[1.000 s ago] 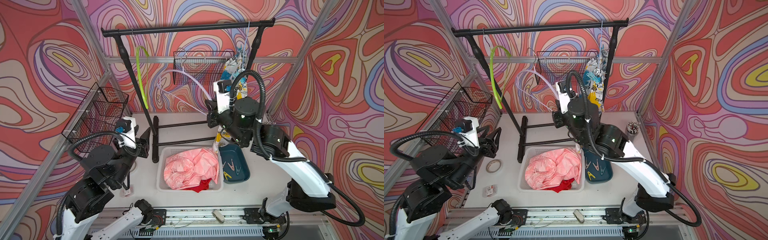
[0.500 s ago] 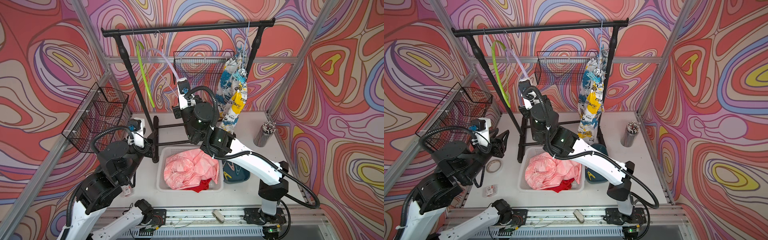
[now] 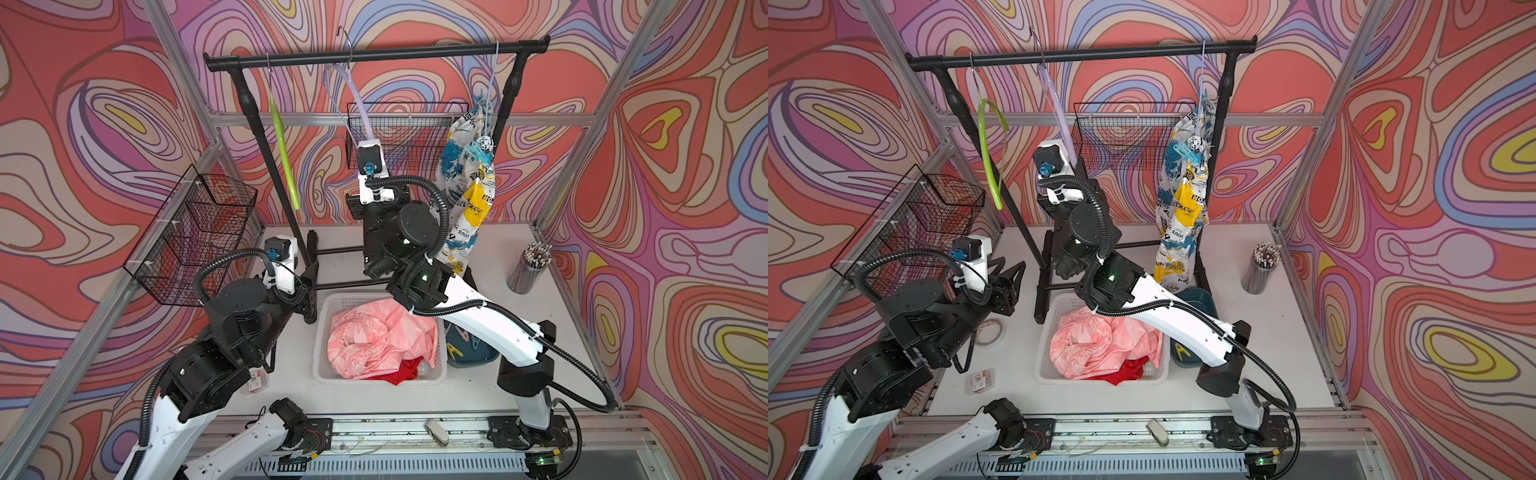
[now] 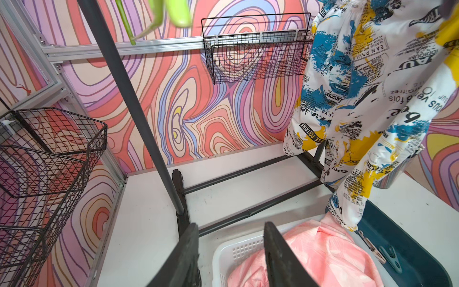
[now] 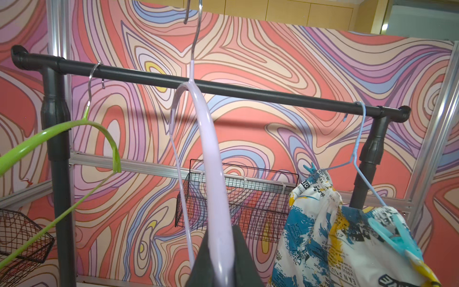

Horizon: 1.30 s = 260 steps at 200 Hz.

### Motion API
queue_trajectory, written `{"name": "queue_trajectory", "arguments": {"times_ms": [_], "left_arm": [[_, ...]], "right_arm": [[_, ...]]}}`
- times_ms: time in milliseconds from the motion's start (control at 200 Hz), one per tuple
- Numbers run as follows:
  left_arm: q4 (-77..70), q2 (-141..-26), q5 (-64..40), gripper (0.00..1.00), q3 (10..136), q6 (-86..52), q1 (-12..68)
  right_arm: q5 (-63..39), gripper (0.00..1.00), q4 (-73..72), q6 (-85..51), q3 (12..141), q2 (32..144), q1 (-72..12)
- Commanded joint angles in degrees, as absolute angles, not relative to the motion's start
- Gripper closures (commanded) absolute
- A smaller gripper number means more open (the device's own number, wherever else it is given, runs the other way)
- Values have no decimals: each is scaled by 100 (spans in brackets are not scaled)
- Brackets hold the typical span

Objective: Remove the clothespins securing shorts to the hanger
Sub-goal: Place the hanger on the clothesline.

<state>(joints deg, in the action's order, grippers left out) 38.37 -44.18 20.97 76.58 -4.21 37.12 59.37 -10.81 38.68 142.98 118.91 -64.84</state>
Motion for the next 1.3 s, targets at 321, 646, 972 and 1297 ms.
{"name": "queue_trajectory", "arguments": {"times_ms": [321,646,972,1297], "left_arm": [[3935,-4245,2151,55,7787,-371,3702],[3946,-4171,2114,56,7787,-393,3700],[3966,-4097,2021,57,7897,-433,3701],[3932,-4131,1928,58,7850,-475,3702]], "right_arm": [[5607,100,-2,2354,14798,12205,-5939],[4865,100,834,1246,15386,12620,-5711],[4376,100,1491,295,15508,12920,-5489],[3771,100,1482,-92,15424,12953,-5502]]}}
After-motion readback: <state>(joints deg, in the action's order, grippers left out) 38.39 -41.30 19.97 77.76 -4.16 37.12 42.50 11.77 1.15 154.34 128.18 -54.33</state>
